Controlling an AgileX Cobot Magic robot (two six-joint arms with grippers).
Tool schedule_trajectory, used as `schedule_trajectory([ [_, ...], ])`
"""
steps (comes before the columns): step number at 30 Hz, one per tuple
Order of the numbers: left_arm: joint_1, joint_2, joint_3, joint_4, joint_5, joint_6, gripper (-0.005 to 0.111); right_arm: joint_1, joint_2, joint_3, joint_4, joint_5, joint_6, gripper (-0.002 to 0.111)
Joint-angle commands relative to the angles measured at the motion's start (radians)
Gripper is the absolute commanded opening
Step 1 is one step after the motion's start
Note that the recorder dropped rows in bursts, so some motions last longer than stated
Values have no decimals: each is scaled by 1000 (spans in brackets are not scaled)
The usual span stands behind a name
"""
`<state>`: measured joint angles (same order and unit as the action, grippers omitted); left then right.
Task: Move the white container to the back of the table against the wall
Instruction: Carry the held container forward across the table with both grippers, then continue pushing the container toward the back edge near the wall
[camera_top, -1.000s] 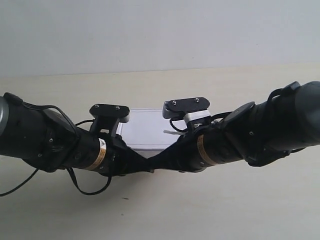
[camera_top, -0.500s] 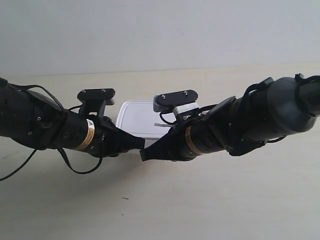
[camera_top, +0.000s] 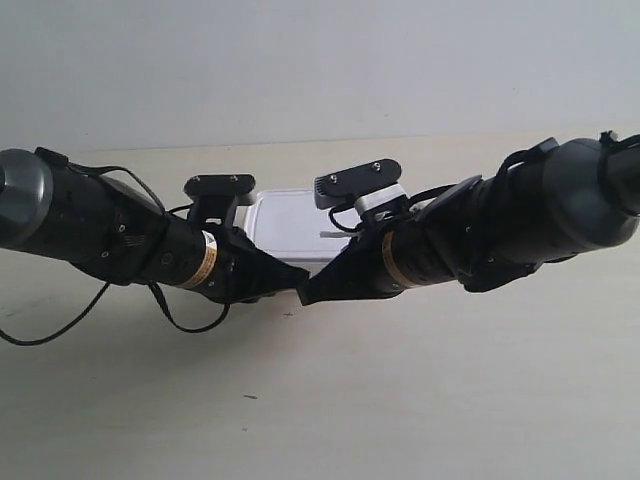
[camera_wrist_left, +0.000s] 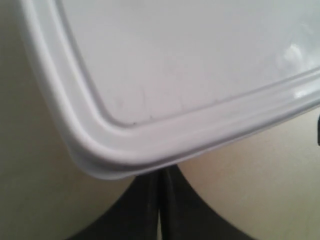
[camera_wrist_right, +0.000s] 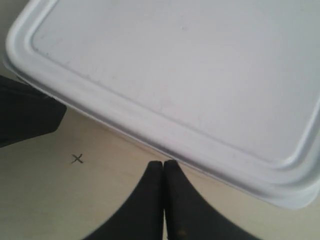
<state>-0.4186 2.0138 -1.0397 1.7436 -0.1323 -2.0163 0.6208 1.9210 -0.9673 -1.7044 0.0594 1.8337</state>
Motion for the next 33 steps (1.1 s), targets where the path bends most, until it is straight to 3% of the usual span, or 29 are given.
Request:
schedule_trajectory([
  [1,0,24,-38,1,1,3,0,-6,0,-9,-5,43,-64,0],
  [14,24,56,-97,1,-9,3,0,-6,75,-76,15,124,-187,0],
  [19,50,56,-119,1,-10,0,0,-6,102,-120,117,164,-292,0],
  [26,71,58,-136,1,-17,0,0,-6,157,-213,425,220,-640,0],
  [33,71,58,-163,1,-13,7,0,-6,191,-279,451,267,-682,0],
])
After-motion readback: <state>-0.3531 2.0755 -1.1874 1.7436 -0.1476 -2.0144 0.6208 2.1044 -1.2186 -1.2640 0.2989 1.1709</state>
